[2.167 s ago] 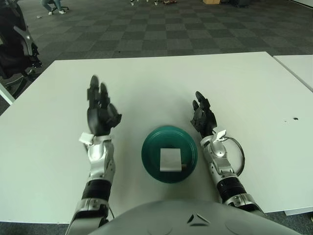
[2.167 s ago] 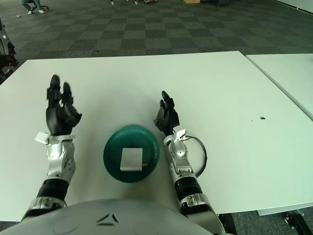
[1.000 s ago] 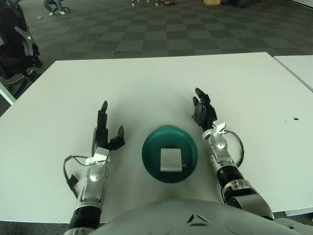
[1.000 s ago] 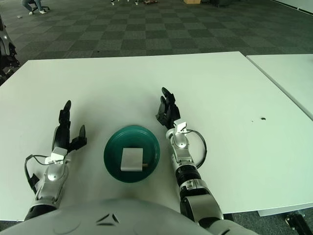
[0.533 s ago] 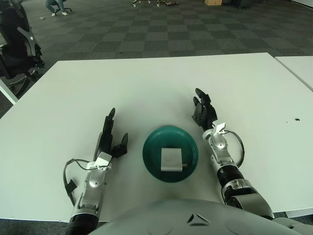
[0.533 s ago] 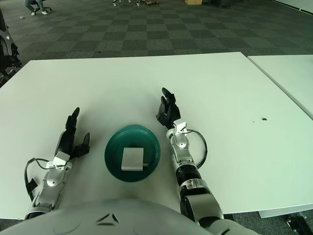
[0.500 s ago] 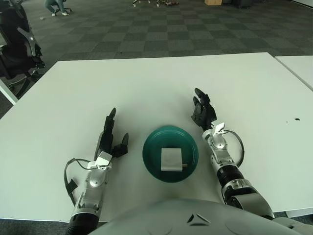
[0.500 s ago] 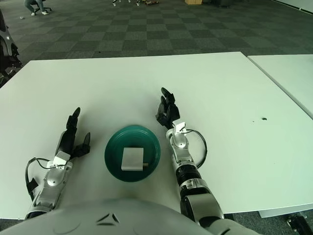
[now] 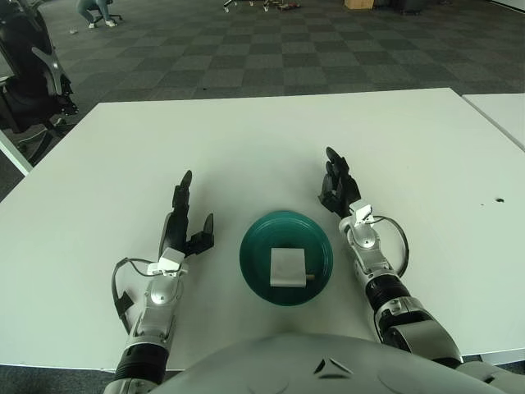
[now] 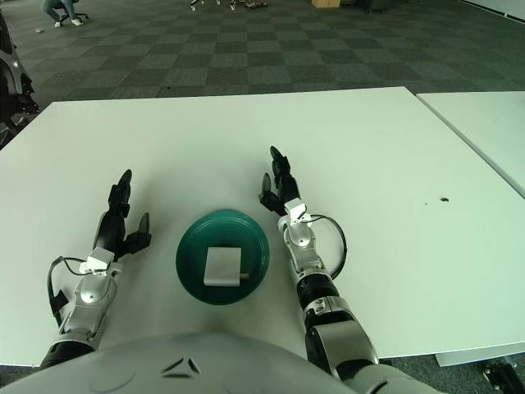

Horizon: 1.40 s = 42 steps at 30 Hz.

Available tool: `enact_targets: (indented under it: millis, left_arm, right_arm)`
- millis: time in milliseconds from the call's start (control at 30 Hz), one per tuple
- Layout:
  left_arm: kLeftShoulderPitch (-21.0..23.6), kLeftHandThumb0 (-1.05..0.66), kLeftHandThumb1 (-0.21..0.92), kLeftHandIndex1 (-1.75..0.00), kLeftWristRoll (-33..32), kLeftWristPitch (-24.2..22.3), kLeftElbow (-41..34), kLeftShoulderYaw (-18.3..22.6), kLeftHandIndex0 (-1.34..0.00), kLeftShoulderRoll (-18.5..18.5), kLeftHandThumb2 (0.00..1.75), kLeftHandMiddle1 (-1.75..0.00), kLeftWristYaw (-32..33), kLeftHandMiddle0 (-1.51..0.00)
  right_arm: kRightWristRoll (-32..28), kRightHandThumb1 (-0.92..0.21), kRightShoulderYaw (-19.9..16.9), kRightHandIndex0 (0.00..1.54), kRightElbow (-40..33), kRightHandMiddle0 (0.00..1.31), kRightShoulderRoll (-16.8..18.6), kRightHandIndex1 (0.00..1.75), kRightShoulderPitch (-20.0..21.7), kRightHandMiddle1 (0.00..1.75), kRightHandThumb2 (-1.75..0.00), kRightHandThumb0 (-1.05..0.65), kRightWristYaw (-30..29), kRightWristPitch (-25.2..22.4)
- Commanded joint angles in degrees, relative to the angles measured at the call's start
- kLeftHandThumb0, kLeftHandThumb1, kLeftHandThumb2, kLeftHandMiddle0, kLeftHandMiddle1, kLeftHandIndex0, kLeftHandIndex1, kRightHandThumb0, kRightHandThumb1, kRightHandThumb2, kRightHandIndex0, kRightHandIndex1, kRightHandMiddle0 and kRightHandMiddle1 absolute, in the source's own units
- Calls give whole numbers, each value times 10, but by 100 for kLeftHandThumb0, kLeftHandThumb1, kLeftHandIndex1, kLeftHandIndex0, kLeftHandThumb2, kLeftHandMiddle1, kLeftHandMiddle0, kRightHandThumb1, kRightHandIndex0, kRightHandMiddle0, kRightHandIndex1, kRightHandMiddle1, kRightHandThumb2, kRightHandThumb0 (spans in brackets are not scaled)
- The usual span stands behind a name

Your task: Put the charger into the plate.

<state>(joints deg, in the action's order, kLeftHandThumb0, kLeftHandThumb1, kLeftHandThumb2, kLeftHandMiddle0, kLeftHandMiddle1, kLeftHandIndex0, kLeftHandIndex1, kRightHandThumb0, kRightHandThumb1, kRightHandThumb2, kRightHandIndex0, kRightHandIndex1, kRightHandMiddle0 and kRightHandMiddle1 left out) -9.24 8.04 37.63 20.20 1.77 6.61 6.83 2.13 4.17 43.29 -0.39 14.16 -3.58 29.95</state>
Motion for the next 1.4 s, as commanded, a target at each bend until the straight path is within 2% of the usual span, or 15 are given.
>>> enact_targets:
  millis: [0,167,367,733,933,1200,1367]
  left_arm:
    - [-11,-95,92,-23,-56,83,201,-2,0,-69,105,0,-26,-7]
    - [14,-94,92,-22,-88,99,234,4,0,-71,106,0,-59,-7]
    - [24,-94,92,-17,-131,105,247,7,0,-73,106,0,-114,-5]
    - [28,-96,92,-14,-184,97,243,16,0,-78,107,0,-186,-4]
    - [46,-98,92,-10,-177,93,265,17,0,-71,109,0,-198,-1]
    - [52,-100,92,-8,-142,110,275,6,0,-70,111,0,-183,0]
    - [43,-100,92,-4,-133,96,256,-6,0,-66,99,0,-190,0]
  right_arm:
    - [34,-92,1,0,97,0,-56,0,-104,5,-90,-96,8,-18]
    - [82,-92,31,0,72,0,-61,0,-120,2,-92,-98,-34,-9]
    - [136,-92,62,0,58,0,-72,0,-124,0,-100,-101,-88,2]
    - [171,-92,78,0,35,0,-73,0,-130,0,-110,-105,-138,-32]
    - [168,-92,80,0,25,0,-70,0,-132,0,-109,-105,-124,-68]
    - [137,-92,72,0,6,0,-69,0,-149,0,-97,-104,-77,-62]
    - [139,-92,71,0,-9,0,-67,0,-156,0,-82,-105,-72,-67]
